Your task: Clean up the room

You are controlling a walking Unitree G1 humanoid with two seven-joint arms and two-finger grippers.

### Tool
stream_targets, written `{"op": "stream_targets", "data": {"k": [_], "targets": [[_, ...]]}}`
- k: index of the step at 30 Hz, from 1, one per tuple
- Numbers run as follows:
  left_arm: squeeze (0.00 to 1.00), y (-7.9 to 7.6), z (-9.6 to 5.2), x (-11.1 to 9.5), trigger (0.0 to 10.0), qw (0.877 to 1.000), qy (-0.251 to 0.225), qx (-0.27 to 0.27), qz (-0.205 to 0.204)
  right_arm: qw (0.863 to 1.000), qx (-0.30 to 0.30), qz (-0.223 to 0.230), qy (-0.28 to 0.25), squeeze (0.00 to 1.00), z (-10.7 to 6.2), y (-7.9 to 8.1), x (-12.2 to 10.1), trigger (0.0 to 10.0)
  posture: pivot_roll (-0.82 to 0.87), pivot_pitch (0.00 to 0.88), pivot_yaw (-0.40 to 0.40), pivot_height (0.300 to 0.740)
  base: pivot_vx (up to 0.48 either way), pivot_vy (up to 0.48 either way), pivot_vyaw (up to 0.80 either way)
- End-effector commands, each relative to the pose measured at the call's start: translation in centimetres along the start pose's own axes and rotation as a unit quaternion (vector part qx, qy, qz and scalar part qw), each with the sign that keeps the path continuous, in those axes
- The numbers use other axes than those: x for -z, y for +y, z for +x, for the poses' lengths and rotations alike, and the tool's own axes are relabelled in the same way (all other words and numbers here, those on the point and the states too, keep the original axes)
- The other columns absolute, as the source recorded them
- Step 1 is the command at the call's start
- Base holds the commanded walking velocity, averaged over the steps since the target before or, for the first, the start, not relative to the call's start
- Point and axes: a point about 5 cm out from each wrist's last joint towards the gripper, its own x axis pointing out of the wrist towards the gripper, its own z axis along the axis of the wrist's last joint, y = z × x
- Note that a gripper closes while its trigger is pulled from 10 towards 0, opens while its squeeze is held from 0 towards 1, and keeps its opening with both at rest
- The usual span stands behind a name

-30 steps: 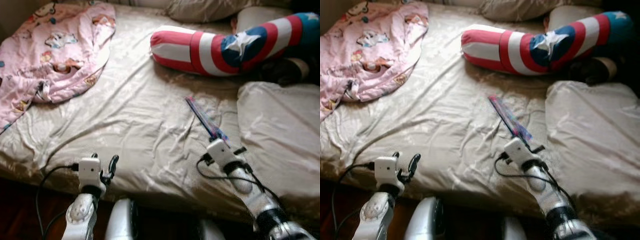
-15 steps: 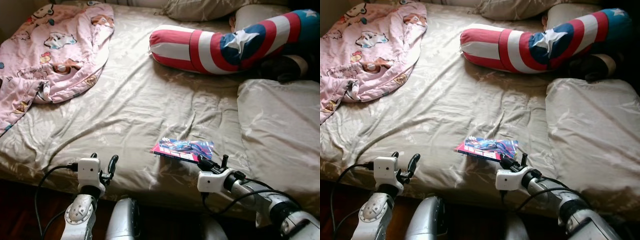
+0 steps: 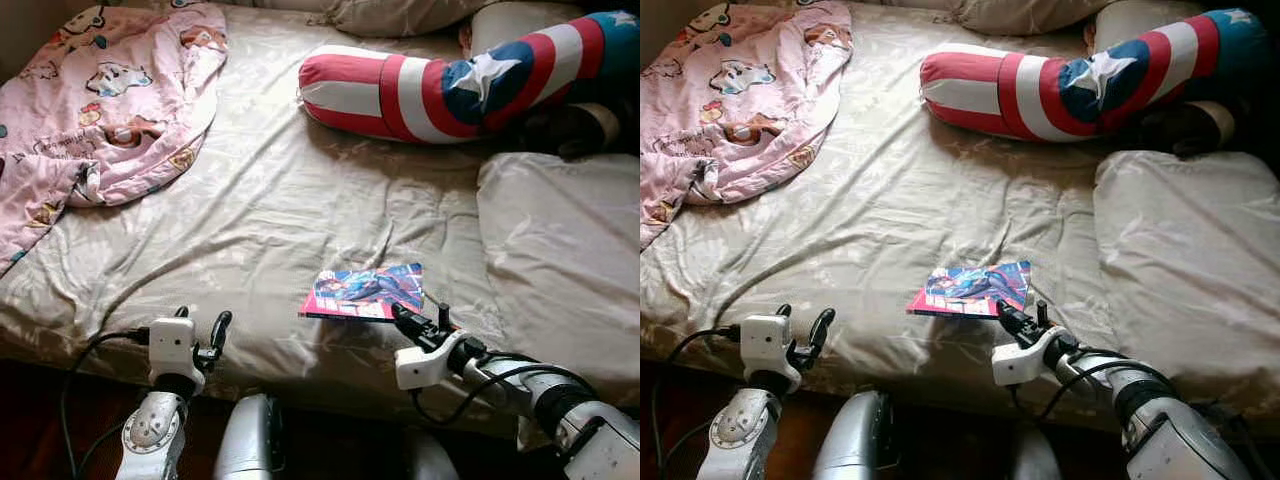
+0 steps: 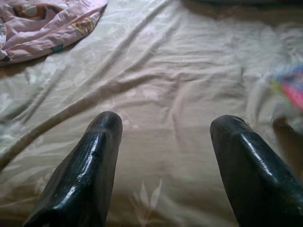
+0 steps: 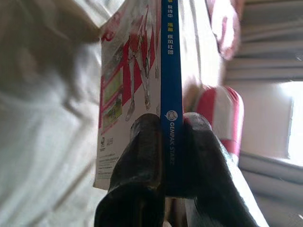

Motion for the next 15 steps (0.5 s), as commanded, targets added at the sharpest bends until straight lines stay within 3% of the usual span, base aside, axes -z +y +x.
{"op": "stream_targets", "data": {"k": [1, 5, 10, 15], "targets": [[0.0, 0.2, -0.5, 0.2, 10.0, 1.0, 0.009, 0.007, 0.012, 1.0, 0.013, -0.009, 0.006, 0.0, 0.3, -0.6, 0.2, 10.0, 0.14, 0.248, 0.031, 0.651, 0.0, 0.0, 0.0], [0.0, 0.3, -0.8, 0.1, 10.0, 1.0, 0.011, 0.01, 0.016, 1.0, 0.015, -0.014, 0.007, 0.0, 0.2, -0.2, 0.0, 10.0, 0.16, 0.256, 0.039, 0.651, 0.0, 0.0, 0.0], [0.0, 0.5, -1.6, 0.2, 10.0, 1.0, 0.018, 0.012, 0.022, 0.997, 0.066, -0.025, 0.021, 0.0, 0.9, -1.7, 0.3, 10.0, 0.17, 0.272, 0.051, 0.651, 0.0, 0.0, 0.0], [0.0, 0.6, -2.3, 0.2, 10.0, 0.999, 0.02, 0.015, 0.027, 0.999, 0.032, -0.029, -0.002, 0.0, 1.0, -1.0, -0.5, 10.0, 0.18, 0.296, 0.054, 0.651, 0.0, 0.0, 0.0]]}}
